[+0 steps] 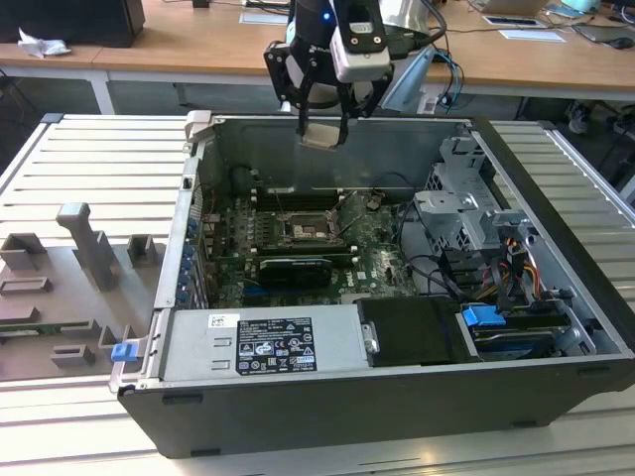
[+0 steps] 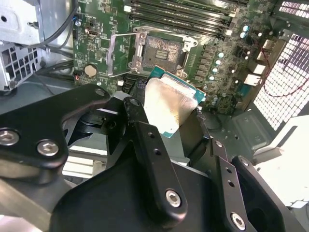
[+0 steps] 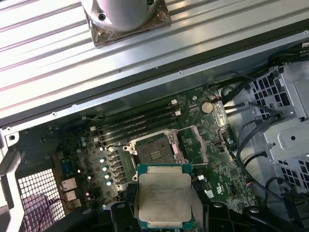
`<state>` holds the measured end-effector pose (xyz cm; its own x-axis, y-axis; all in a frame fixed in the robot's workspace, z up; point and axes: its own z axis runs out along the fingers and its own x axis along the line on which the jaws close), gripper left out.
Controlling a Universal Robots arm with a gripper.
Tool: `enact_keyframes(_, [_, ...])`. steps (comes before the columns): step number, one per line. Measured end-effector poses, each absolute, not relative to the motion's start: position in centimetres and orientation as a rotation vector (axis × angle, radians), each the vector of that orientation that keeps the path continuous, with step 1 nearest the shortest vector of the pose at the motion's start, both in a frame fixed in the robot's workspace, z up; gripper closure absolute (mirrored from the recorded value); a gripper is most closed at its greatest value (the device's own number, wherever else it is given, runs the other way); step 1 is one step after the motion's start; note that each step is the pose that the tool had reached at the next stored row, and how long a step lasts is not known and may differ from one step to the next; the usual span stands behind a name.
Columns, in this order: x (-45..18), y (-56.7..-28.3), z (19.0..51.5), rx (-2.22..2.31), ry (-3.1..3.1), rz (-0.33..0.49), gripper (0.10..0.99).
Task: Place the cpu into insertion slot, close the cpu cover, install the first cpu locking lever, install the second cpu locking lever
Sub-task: 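Place the cpu into insertion slot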
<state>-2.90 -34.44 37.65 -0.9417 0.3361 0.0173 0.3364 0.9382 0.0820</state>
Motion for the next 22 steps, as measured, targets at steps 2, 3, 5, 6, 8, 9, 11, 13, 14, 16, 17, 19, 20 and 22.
enact_keyframes(2, [-2.89, -34.45, 37.6, -0.585, -3.083, -0.128, 0.557])
enact_keyframes(3, [-2.89, -34.45, 37.58, -0.608, -3.079, -0.127, 0.557])
enact_keyframes(5, [-2.89, -34.44, 37.55, -0.643, -3.073, -0.127, 0.557])
enact_keyframes(6, [-2.89, -34.44, 37.53, -0.669, -3.068, -0.127, 0.557])
enact_keyframes(8, [-2.89, -34.44, 37.51, -0.697, -3.063, -0.127, 0.557])
enact_keyframes(9, [-2.89, -34.45, 37.5, -0.718, -3.058, -0.127, 0.557])
enact_keyframes(11, [-2.9, -34.45, 37.48, -0.768, -3.047, -0.127, 0.557])
enact_keyframes(13, [-2.89, -34.44, 37.42, -0.794, -3.042, -0.127, 0.557])
enact_keyframes(14, [-2.89, -34.44, 37.39, -0.795, -3.041, -0.127, 0.557])
enact_keyframes(16, [-2.89, -34.44, 37.25, -0.796, -3.041, -0.127, 0.557])
enact_keyframes(17, [-2.89, -34.44, 37.22, -0.796, -3.041, -0.127, 0.557])
enact_keyframes(19, [-2.89, -34.44, 37.19, -0.798, -3.04, -0.127, 0.557])
enact_keyframes(20, [-2.9, -34.44, 37.17, -0.811, -3.037, -0.127, 0.557])
enact_keyframes(22, [-2.9, -34.44, 37.15, -0.84, -3.03, -0.127, 0.557])
